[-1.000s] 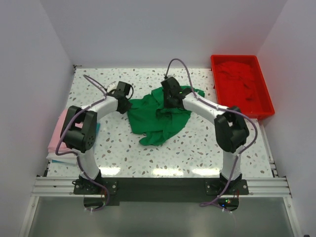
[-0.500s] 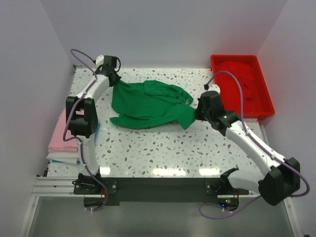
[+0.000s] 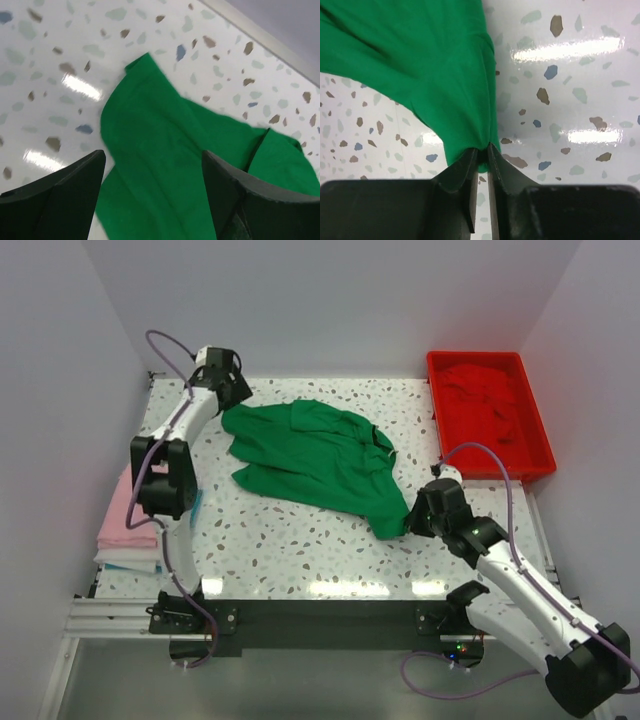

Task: Fold and stack the t-shirts
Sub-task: Flatten the tshirt out

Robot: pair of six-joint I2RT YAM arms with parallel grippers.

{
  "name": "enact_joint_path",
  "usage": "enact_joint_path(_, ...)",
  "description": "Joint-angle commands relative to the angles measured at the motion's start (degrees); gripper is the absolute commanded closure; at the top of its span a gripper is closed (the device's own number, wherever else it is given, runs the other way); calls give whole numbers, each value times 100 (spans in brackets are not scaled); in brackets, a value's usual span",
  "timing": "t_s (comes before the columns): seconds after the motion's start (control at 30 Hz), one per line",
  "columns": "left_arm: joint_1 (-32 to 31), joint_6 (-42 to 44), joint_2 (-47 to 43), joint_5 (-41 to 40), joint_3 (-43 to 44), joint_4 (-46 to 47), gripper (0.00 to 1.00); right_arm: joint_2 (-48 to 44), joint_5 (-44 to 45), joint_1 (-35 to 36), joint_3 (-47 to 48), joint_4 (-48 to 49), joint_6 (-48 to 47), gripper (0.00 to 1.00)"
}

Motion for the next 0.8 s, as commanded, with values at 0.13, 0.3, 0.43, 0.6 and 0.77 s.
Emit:
enact_joint_path(0.13, 17, -1234, -2807, -610, -3159, 12, 23, 193, -165, 15, -122, 353, 130, 77)
enact_joint_path(0.3, -27, -1560, -4012, -612, -4998, 450, 31, 421, -218, 16, -130, 608, 42, 76)
enact_joint_path(0.43, -53, -1552, -3803, -77, -5360, 932, 37, 579, -174, 24, -8, 696, -37, 75)
enact_joint_path(0.6, -140, -1438, -3469, 267, -5562, 1672, 39, 659, -60, 16, 2, 810, -63, 73)
enact_joint_path(0.77, -246, -1525, -3039, 364, -5580, 1945, 40, 711, 46, 16, -104, 889, -19, 70)
